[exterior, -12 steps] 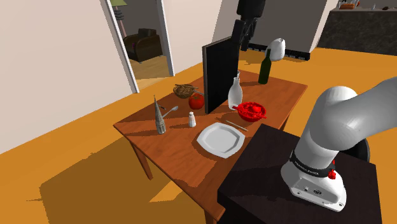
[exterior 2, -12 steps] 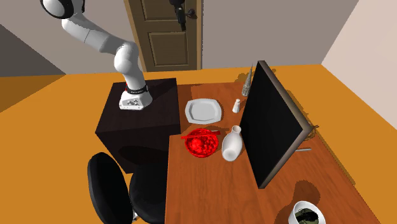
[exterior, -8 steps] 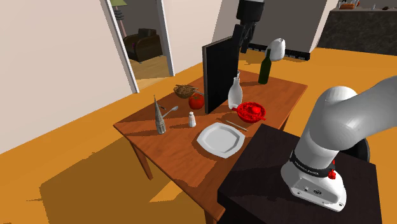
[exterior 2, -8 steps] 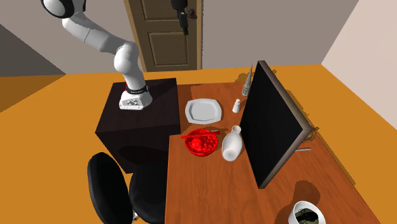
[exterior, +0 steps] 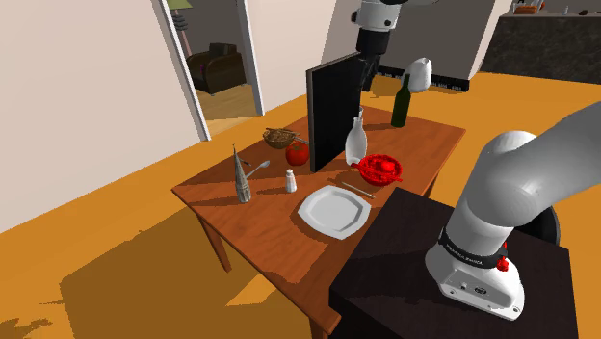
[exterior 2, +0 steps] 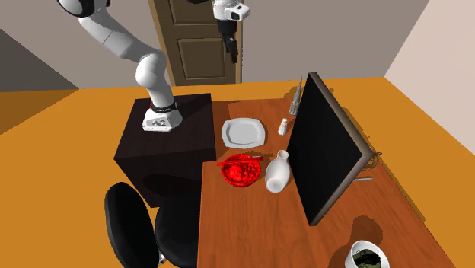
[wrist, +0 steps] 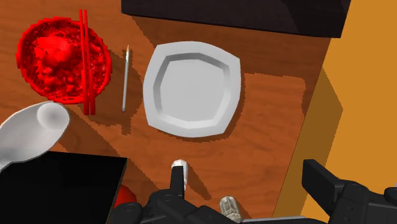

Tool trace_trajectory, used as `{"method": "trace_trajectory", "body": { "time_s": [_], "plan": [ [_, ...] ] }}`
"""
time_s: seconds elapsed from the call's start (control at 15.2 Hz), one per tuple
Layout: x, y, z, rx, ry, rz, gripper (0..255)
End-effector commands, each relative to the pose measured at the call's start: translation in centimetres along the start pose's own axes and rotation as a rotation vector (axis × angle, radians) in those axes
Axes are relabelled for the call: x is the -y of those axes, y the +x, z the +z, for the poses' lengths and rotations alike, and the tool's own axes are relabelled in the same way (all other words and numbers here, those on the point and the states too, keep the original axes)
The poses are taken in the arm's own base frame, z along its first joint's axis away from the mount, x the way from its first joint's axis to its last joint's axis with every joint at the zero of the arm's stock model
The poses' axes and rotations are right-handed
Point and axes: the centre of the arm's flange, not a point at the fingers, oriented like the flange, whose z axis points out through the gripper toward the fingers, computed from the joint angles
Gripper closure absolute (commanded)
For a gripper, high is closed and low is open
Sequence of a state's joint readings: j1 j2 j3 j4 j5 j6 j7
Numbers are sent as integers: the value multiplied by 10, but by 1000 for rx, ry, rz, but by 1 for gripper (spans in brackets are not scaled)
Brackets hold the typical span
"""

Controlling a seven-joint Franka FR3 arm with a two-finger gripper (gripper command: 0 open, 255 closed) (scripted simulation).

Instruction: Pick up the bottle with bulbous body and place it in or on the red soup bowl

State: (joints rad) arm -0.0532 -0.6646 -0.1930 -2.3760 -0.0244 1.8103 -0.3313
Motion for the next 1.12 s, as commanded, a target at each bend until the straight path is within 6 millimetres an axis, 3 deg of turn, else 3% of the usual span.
{"method": "trace_trajectory", "body": {
  "time_s": [0.0,1.06],
  "plan": [
    [-21,4,13,4,-4,-5,0],
    [-195,48,122,43,-26,-35,0]
  ]
}}
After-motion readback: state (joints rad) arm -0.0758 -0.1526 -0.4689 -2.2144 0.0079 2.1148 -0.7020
